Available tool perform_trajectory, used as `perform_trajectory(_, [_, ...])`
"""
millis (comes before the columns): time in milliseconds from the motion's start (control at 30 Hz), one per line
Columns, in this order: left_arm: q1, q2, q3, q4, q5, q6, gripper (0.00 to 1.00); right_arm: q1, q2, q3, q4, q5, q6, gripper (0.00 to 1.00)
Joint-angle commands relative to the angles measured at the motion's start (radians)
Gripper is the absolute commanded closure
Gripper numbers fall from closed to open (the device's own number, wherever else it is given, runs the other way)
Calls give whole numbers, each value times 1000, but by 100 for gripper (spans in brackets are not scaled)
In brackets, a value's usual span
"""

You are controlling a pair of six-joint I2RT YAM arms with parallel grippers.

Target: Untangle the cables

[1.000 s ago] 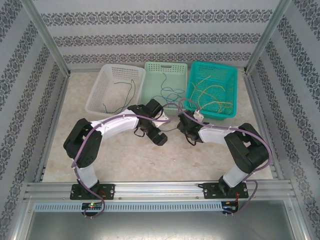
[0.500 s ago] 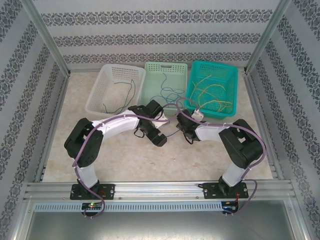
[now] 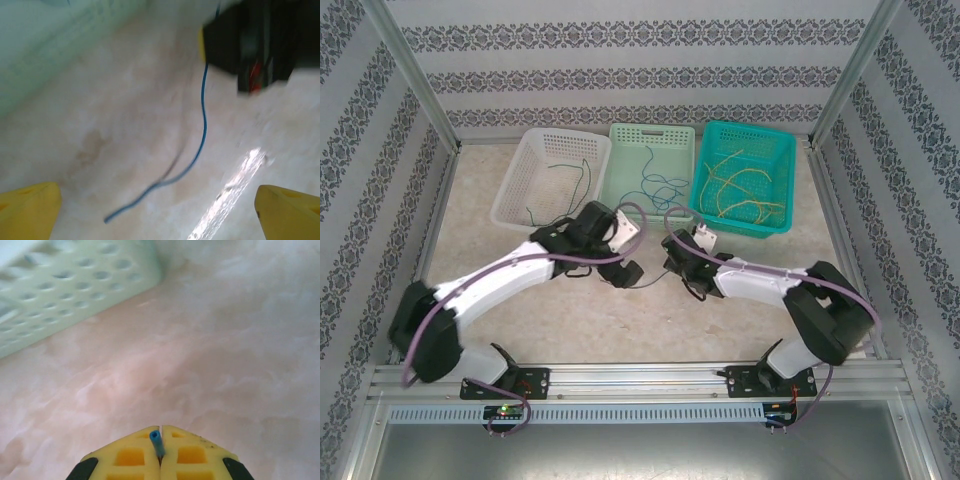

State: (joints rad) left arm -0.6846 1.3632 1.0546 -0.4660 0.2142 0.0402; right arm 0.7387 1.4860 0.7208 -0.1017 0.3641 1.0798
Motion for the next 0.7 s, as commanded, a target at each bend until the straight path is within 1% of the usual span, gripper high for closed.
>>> perform_trajectory(0, [36, -68, -15, 99, -35, -47, 0, 35, -75, 50, -115, 81, -102, 100])
perform_trajectory(67, [58, -100, -17, 92, -50, -63, 0, 32, -115, 87, -142, 79, -172, 100])
perform_trajectory(133, [85, -128, -25, 95, -50, -85, 0, 6, -137, 143, -160, 57, -268, 100])
perform_trajectory(200, [118, -154, -38, 107, -50, -116, 0, -50, -131, 236, -209, -9, -372, 100])
perform_trajectory(300, [166, -187, -65, 129, -46, -156, 0, -140, -84, 408, -296, -108, -511, 100])
perform_trajectory(367, [187, -211, -82, 133, -44, -168, 0, -193, -33, 535, -343, -155, -592, 100])
perform_trajectory(500, [200, -243, -112, 137, -44, -178, 0, -272, 97, 743, -404, -214, -697, 100])
perform_trajectory(667, [207, -248, -118, 122, -39, -174, 0, -353, 339, 1009, -517, -347, -782, 100])
